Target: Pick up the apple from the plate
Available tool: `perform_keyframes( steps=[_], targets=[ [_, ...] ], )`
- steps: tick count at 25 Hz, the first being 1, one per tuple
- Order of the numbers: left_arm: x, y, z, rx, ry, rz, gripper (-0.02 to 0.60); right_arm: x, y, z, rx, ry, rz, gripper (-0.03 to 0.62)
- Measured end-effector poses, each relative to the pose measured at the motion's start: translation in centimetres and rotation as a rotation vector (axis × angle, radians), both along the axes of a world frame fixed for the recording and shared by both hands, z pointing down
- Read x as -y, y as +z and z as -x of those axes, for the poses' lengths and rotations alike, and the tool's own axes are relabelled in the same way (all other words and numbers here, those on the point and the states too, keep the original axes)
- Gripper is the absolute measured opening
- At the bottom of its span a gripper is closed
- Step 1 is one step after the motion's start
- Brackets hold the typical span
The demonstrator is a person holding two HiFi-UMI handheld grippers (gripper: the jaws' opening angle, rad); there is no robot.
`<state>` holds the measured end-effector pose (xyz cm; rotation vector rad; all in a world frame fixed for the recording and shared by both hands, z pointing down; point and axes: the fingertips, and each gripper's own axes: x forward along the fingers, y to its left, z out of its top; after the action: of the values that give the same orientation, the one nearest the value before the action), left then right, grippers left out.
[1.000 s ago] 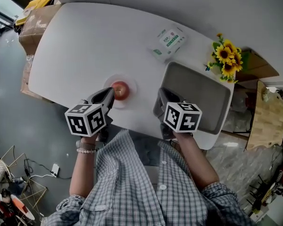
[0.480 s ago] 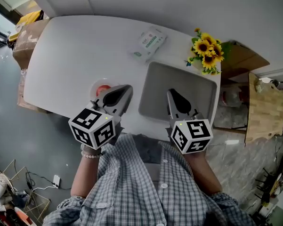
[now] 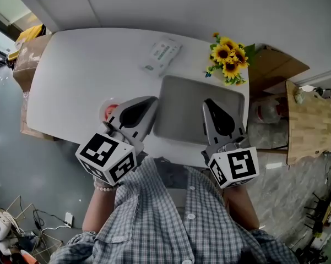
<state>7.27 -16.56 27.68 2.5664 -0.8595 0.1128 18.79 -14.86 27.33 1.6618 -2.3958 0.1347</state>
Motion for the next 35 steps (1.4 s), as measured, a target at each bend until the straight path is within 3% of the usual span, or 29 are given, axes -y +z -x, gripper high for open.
perform_keyframes(
  steps=[5,24,35],
  targets=[
    [-0.6,-1.4,-0.4,-0.006,0.023,-0.027,0.009,0.0,-0.9,-1.4,-0.003,0.046,-0.04,0.032],
    [-1.0,-2.4,-2.0,-0.043,0.044,-0.022,0.009,0.2,-1.9,-0.9,-0.041,-0.052,-0.071,0.032],
    [-0.7,-2.7,-2.2,-0.044,0.048,-0.029,0.009,0.7,-2.5,-1.2,-0.048,-0.034,-0.084,0.031]
  ],
)
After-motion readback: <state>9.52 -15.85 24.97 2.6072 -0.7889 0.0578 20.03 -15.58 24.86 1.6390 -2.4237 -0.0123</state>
